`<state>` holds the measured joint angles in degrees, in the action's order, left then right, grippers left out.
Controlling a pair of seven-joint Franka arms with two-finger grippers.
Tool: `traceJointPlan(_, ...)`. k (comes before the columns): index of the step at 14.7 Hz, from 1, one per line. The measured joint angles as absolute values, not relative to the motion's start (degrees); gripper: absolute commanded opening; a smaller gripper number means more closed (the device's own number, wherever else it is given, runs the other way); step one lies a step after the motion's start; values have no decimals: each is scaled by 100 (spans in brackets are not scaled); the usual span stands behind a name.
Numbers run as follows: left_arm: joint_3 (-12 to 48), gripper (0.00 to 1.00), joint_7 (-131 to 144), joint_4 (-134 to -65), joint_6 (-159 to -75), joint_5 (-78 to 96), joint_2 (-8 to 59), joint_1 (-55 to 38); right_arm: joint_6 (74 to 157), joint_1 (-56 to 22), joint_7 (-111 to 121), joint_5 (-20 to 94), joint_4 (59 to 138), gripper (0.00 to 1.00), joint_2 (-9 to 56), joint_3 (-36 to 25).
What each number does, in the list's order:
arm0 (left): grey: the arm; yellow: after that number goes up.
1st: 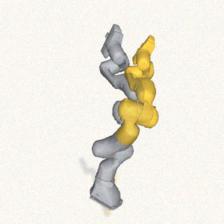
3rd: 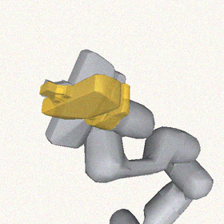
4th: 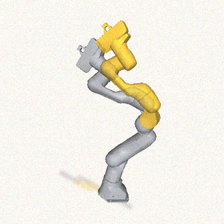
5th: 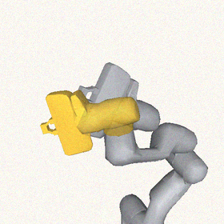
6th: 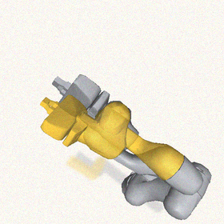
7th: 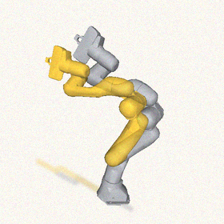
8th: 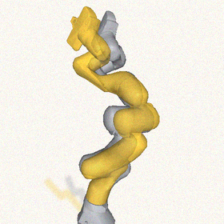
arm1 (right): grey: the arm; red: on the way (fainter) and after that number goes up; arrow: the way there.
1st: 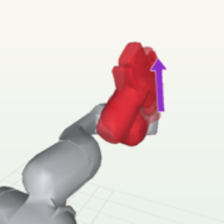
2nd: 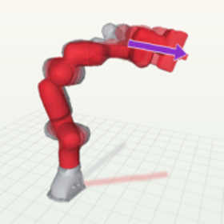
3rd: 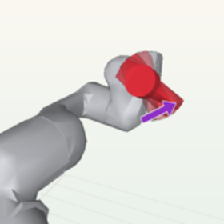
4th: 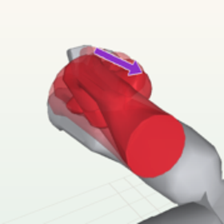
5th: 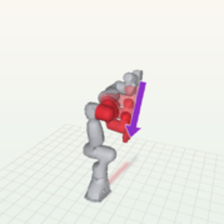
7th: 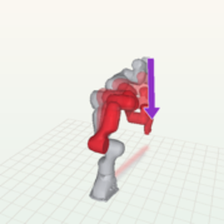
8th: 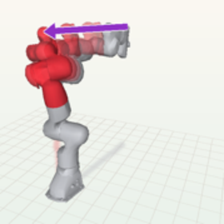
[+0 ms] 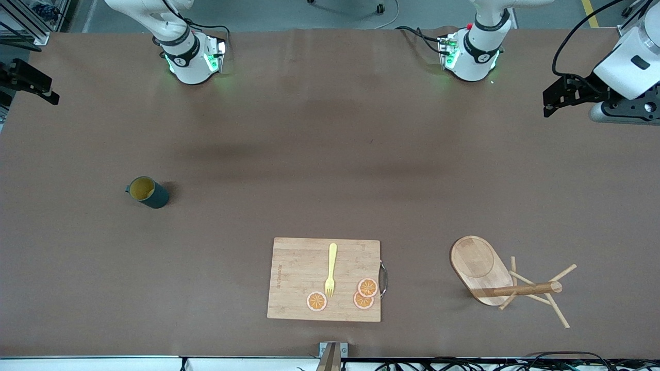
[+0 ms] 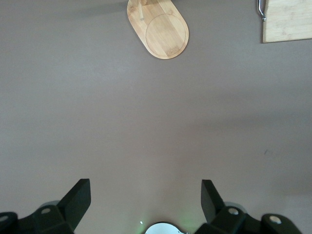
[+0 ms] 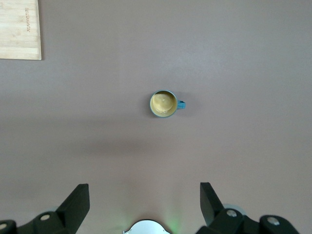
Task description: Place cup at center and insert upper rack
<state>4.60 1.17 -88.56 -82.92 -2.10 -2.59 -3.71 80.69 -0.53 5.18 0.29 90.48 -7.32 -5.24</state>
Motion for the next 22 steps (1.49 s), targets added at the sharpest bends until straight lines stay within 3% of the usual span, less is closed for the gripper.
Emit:
traceJointPlan(10, 444, 100, 117, -8749, -8287, -210, -266, -357, 8077, -52, 518, 29, 9003, 100, -648, -538)
traceJointPlan(16, 443, 100, 117, -8751, -8276, -210, -255, -357, 9307, 12, 598, 58, 9063, 100, 553, -571)
traceJointPlan(22, 447, 100, 117, -8753, -8265, -210, -242, -360, 10092, 355, 3059, 530, 9237, 100, 1659, -577)
